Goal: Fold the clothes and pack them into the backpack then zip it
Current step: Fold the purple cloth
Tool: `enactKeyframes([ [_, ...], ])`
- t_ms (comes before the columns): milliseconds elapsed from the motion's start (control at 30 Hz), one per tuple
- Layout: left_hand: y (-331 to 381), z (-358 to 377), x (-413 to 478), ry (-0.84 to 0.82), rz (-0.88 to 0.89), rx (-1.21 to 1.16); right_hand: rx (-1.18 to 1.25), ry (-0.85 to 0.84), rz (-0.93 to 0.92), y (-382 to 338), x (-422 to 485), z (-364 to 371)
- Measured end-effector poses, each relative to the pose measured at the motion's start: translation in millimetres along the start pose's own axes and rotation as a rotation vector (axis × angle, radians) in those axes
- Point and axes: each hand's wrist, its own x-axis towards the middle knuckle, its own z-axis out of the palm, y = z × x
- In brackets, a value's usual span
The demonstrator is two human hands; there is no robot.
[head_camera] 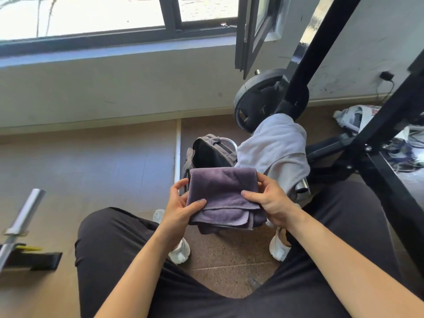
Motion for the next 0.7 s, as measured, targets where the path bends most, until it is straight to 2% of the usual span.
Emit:
enactKeyframes([
  [67,-1.2,-3.4,2.4,-0.073,-0.062,-0.057,0.043,-0.017,-0.015,-0.3,-1.1,0.8],
  [167,-0.9,-4.1,3.1,-0.176,-0.061,-0.13,0.07,-0.031,-0.03,-1.9,-2.3,1.5],
  [267,2.2,-3.5,3.0,-0.176,-0.036,-0.245,0.105,-0.046,0.004,-5.6,-2.7,1.5],
  [400,7.2,-7.3,-0.9,-0.221,-0.002,-0.271,0.128,-0.127,-0.005,-5.0,-3.1,1.8],
  [467,8.8,-7.8,-1.1,-0.219,-0.022,-0.282,0.041,-0.137,-0.065,-2.9,-2.7,4.7],
  [567,9.7,-10.0,1.0,-0.156,-0.1,-0.362,-0.179,-0.06,-0.222,-0.6,-0.7,5.7],
  [633,9.7,-11.8,2.0,-0.198,-0.189,-0.473,-0.34,-0.005,-0.329,-0.8,-0.4,3.3],
  [700,10.0,-10.1,0.5,-0.2,-0.301,-0.433,-0.487,0.014,-0.447,-0.1,-0.9,2.1],
])
